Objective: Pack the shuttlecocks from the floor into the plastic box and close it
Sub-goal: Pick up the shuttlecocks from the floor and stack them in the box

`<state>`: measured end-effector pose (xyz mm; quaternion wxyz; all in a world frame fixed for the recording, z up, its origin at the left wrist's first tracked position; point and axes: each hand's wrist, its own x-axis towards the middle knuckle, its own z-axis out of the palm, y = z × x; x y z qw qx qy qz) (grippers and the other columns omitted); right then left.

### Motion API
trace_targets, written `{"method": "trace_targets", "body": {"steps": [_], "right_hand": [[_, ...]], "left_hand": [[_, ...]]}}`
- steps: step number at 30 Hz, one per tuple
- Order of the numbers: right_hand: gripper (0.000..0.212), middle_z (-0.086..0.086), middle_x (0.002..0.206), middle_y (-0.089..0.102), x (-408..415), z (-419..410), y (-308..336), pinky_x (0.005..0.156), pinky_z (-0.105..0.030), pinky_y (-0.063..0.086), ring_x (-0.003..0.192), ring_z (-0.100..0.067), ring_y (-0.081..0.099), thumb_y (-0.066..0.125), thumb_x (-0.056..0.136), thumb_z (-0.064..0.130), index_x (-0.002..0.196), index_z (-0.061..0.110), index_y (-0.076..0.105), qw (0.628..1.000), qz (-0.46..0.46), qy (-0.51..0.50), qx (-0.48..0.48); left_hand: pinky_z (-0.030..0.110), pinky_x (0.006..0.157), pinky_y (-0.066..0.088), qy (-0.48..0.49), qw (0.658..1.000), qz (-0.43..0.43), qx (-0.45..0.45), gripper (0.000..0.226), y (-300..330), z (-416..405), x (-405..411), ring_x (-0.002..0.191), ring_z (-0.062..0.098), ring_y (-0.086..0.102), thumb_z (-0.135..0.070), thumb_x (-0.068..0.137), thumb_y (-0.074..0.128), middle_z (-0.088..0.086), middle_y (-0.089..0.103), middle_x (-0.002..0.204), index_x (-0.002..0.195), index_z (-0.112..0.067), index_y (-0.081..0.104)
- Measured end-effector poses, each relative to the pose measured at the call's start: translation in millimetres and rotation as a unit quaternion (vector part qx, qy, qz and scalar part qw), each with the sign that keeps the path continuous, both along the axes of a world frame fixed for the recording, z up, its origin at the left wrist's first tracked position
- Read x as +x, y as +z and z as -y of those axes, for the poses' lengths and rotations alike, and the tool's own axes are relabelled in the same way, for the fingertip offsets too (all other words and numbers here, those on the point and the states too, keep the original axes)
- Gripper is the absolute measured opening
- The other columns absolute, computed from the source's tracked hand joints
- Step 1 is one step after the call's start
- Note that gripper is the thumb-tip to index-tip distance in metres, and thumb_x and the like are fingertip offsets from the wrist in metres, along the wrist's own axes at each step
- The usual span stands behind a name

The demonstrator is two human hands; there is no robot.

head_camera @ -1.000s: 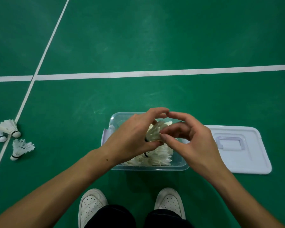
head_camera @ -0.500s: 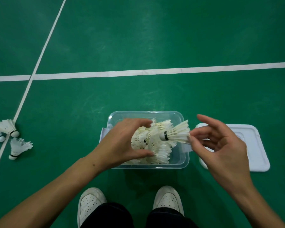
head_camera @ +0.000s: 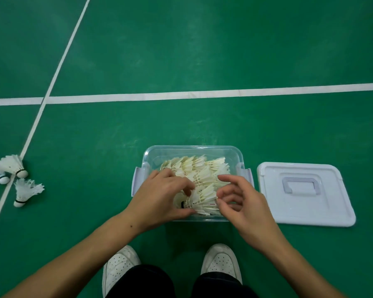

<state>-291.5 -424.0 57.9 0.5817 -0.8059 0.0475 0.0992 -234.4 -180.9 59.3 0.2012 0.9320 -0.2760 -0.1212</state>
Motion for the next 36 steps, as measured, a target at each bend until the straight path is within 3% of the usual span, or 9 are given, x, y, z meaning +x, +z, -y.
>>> {"method": "trace_targets", "body": {"steps": [6, 11, 17, 27, 36], "right_hand": [[0.065, 0.012, 0.09, 0.066, 4.7, 3.3, -14.5, 0.084, -0.033, 0.061, 0.076, -0.01, 0.068, 0.07, 0.087, -0.005, 0.138, 0.033, 0.055, 0.996, -0.043, 0.041, -0.067], [0.073, 0.013, 0.094, 0.069, 11.3, 11.8, -5.6, 0.092, -0.025, 0.058, 0.092, -0.007, 0.07, 0.073, 0.091, 0.0, 0.145, 0.041, 0.044, 0.993, -0.048, 0.072, -0.079], [0.058, 0.013, 0.098, 0.077, 11.7, 28.5, 15.9, 0.092, -0.028, 0.061, 0.095, -0.007, 0.075, 0.078, 0.092, 0.007, 0.138, 0.034, 0.056, 0.994, -0.043, 0.074, -0.071], [0.049, 0.012, 0.091, 0.076, 48.8, 10.2, 41.2, 0.081, -0.033, 0.062, 0.082, -0.007, 0.073, 0.082, 0.09, 0.021, 0.133, 0.028, 0.061, 0.987, 0.064, 0.053, -0.137], [0.06, 0.014, 0.093, 0.074, 106.4, -112.4, 47.9, 0.079, -0.034, 0.063, 0.082, 0.0, 0.07, 0.083, 0.088, 0.035, 0.14, 0.027, 0.054, 0.961, 0.126, 0.176, -0.173]], "left_hand": [[0.032, 0.081, 0.037, 0.014, 0.998, -0.019, 0.053, 0.048, -11.8, 10.2, 4.1, 0.098, 0.006, 0.048, -0.075, 0.08, 0.069, -0.027, 0.072, 0.11, 0.116, -0.042, 0.072], [0.033, 0.081, 0.038, 0.029, 0.997, -0.029, 0.066, 0.049, -8.5, 15.1, 8.9, 0.096, 0.005, 0.052, -0.076, 0.076, 0.072, -0.026, 0.074, 0.104, 0.112, -0.043, 0.072], [0.03, 0.085, 0.058, 0.039, 0.996, -0.074, -0.008, 0.043, 7.8, 6.7, 7.8, 0.093, -0.004, 0.062, -0.057, 0.077, 0.084, -0.023, 0.073, 0.104, 0.112, -0.037, 0.072], [0.022, 0.082, 0.056, 0.124, 0.973, -0.056, -0.185, 0.062, 36.8, -33.0, 16.5, 0.103, 0.003, 0.067, -0.062, 0.077, 0.084, -0.019, 0.07, 0.114, 0.128, -0.035, 0.063], [0.028, 0.076, 0.057, 0.241, 0.94, -0.002, -0.241, 0.064, 32.6, -139.4, 6.8, 0.095, 0.009, 0.071, -0.059, 0.073, 0.086, -0.015, 0.074, 0.108, 0.127, -0.034, 0.063]]}}
